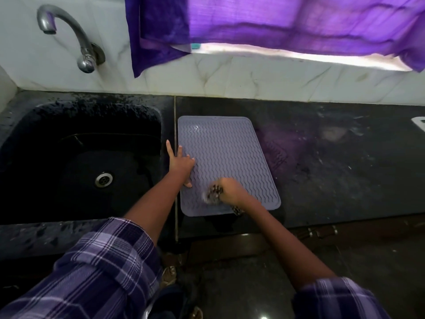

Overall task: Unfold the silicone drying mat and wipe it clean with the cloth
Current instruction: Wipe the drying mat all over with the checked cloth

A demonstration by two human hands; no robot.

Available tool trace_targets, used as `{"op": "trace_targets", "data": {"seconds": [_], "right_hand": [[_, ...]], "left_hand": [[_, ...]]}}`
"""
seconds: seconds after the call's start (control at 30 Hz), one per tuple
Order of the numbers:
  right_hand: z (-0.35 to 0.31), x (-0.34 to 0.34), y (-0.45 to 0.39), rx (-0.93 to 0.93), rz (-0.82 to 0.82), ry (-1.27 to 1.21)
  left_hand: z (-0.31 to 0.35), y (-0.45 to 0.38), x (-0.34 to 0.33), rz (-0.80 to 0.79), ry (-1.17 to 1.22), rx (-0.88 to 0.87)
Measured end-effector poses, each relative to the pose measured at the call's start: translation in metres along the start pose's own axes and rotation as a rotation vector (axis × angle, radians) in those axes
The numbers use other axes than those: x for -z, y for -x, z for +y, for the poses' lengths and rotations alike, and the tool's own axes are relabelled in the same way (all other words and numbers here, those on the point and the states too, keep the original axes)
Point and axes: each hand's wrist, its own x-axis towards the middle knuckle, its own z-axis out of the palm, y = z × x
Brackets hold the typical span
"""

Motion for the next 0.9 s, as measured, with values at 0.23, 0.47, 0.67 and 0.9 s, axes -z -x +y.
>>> {"op": "trace_targets", "data": {"seconds": [0.23, 0.47, 0.67, 0.9], "right_hand": [[0.012, -0.021, 0.0, 0.06, 0.107, 0.305], [0.017, 0.01, -0.002, 0.066, -0.152, 0.096], [0.009, 0.053, -0.059, -0.006, 0.066, -0.158], [0.015, 0.099, -0.127, -0.046, 0.195, -0.156]], "left_hand": [[-0.004, -0.001, 0.001, 0.002, -0.002, -0.01], [-0.009, -0.012, 0.01, -0.053, -0.079, -0.102], [-0.045, -0.036, 0.023, -0.002, 0.176, -0.154], [-0.067, -0.081, 0.03, 0.075, 0.265, -0.078]]}}
